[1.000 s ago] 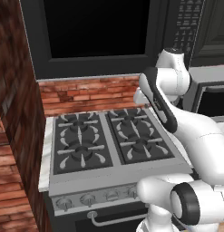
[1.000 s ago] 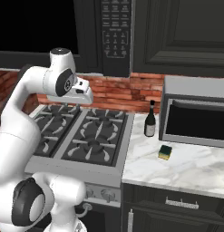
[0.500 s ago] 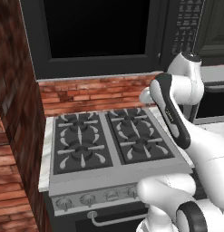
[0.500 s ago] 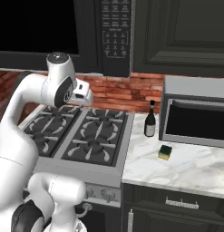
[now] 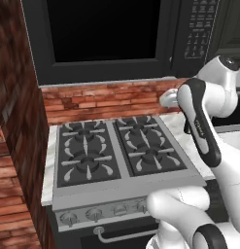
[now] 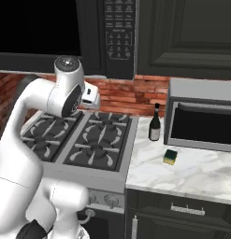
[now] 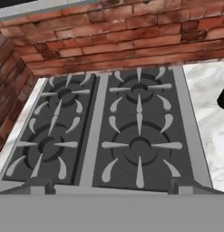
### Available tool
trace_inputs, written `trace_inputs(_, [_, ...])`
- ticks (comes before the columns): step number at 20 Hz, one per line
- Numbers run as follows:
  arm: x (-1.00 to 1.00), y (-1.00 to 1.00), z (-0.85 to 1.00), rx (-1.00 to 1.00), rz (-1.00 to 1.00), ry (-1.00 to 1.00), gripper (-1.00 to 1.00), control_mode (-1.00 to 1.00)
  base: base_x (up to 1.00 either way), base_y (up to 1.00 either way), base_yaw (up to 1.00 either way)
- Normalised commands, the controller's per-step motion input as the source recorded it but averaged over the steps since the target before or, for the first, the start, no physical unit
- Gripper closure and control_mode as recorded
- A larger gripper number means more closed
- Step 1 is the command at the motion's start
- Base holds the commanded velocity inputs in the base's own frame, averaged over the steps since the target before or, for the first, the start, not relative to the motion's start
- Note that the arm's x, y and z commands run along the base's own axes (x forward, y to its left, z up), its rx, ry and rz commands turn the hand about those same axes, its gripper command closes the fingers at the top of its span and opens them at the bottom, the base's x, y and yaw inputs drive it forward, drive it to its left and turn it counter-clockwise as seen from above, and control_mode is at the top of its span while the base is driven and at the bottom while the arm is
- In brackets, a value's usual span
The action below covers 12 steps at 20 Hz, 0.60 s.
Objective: Place the sponge inside the microwave to prepare for sanitizing.
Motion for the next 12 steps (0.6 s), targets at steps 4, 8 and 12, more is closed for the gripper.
trace_inputs(4, [0.0, -0.25, 0.59, 0.03, 0.0, 0.13, -1.0, -1.0, 0.0, 0.0, 0.0])
trace_inputs(8, [0.0, -0.18, 0.48, 0.0, -0.01, 0.03, -1.0, -1.0, 0.0, 0.0, 0.0])
trace_inputs(12, [0.04, -0.06, 0.36, 0.0, -0.02, 0.0, -1.0, -1.0, 0.0, 0.0, 0.0])
